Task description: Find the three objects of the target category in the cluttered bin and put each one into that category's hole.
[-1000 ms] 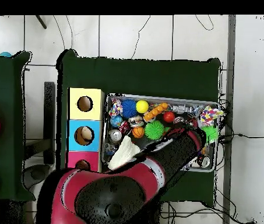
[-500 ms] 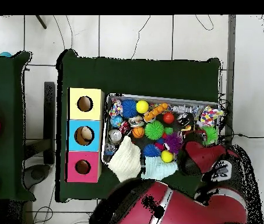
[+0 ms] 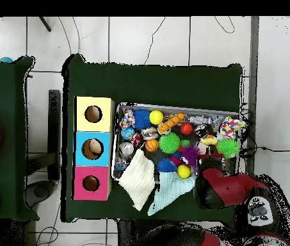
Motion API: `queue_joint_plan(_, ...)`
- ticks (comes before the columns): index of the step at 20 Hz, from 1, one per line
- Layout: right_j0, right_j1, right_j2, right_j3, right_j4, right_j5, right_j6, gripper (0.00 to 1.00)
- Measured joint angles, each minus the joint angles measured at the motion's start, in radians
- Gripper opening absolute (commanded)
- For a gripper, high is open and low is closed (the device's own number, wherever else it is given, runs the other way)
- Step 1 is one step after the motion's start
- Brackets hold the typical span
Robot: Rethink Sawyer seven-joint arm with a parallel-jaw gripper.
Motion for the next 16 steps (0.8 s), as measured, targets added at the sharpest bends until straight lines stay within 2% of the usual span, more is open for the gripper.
queue_joint_plan(8,0.0,-0.085,0.046,0.136,-0.01,0.0,0.0,0.0)
queue_joint_plan(11,0.012,-0.096,0.041,0.157,-0.009,0.0,0.0,0.0)
queue_joint_plan(12,0.016,-0.094,0.038,0.156,-0.007,0.0,0.0,0.0)
queue_joint_plan(14,0.069,-0.056,-0.013,0.139,0.038,-0.007,0.0,0.0)
queue_joint_plan(16,0.133,0.0,-0.071,0.119,0.105,-0.025,0.0,0.0)
